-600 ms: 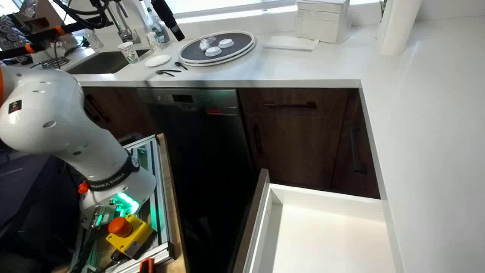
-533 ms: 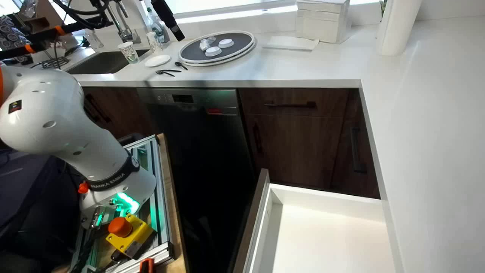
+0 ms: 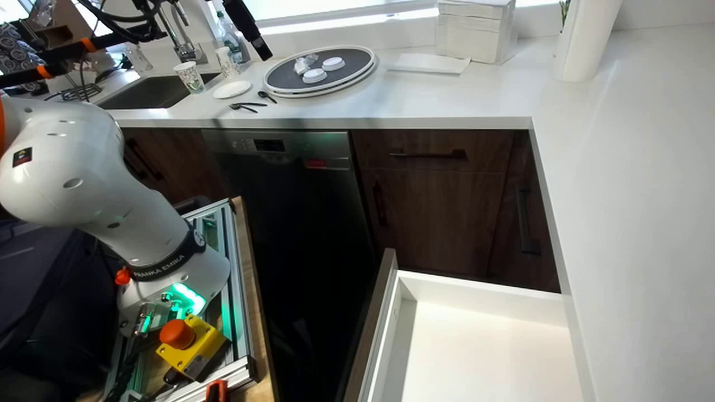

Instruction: Open the top cabinet drawer

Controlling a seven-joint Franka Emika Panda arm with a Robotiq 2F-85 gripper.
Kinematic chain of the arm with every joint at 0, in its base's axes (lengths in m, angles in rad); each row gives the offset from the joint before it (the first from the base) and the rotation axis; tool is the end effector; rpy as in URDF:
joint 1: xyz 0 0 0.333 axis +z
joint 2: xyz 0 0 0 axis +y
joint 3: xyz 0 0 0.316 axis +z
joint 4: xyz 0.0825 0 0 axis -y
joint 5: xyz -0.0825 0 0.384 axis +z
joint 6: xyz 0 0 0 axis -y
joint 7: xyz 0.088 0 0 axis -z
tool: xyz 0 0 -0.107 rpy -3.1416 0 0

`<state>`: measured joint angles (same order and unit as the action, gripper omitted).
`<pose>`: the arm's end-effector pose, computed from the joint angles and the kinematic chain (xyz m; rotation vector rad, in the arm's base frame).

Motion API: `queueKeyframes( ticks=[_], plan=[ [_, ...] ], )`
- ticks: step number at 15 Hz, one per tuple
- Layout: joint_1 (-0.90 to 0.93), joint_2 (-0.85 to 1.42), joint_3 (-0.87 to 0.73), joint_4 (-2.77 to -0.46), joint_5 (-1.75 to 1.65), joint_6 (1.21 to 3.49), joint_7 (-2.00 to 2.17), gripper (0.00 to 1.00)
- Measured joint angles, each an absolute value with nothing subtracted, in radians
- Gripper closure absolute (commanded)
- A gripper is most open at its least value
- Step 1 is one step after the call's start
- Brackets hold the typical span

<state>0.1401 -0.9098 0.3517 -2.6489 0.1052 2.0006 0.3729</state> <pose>0.2719 0.1636 0.5106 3.0332 -0.0180 0.4274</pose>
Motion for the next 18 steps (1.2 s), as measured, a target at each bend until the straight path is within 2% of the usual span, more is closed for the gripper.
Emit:
queueKeyframes(
  ticks=[4, 8, 13, 18],
  plan=[
    [0.123, -0.878, 0.373, -2.682, 0.040, 2.076, 0.370, 0.00],
    [0.099, -0.809, 0.393, -2.776, -0.058, 2.418, 0.341, 0.00],
    [0.044, -0.647, 0.350, -2.779, -0.094, 2.822, 0.239, 0.00],
    [-0.085, -0.373, 0.285, -2.780, -0.247, 2.998, 0.011, 0.00]
  ],
)
